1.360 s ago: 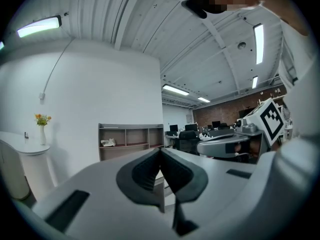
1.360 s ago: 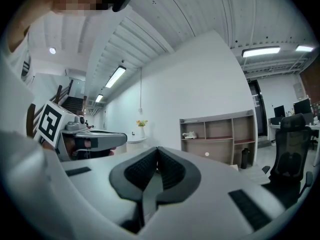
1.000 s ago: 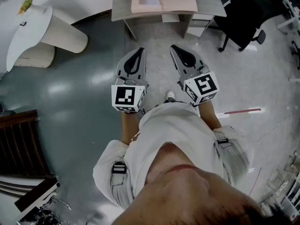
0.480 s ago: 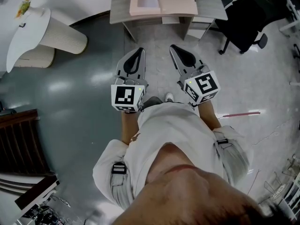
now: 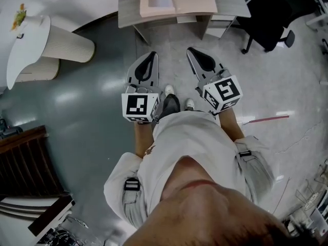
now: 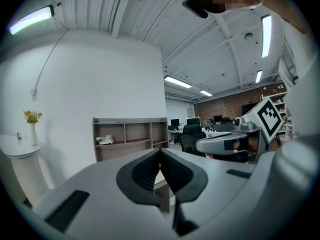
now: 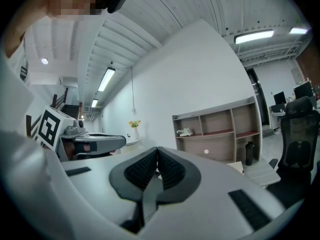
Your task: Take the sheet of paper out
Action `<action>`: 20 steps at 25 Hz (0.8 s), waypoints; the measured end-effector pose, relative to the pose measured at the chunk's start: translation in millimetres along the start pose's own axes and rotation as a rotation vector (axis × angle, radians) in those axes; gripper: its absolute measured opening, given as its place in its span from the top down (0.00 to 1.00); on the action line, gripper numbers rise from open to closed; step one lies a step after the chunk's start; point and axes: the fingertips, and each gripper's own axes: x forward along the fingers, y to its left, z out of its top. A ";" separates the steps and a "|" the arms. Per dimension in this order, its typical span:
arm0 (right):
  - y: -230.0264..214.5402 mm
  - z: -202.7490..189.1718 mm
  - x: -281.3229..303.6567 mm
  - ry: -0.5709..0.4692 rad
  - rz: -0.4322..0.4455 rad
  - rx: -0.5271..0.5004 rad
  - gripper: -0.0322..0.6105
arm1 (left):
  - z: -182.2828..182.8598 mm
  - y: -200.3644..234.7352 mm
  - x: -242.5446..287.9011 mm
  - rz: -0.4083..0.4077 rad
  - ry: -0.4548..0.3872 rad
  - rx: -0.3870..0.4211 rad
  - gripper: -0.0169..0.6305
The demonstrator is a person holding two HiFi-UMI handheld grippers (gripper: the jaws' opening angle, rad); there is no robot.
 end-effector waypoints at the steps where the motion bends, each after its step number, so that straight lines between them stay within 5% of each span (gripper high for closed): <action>1: -1.2 -0.7 5.3 0.002 -0.008 -0.002 0.92 | -0.7 4.5 3.0 -0.007 -0.003 0.000 0.94; 20: -2.3 15.5 130.0 0.024 -0.111 -0.062 0.92 | -3.2 129.4 60.2 -0.097 -0.050 -0.037 0.94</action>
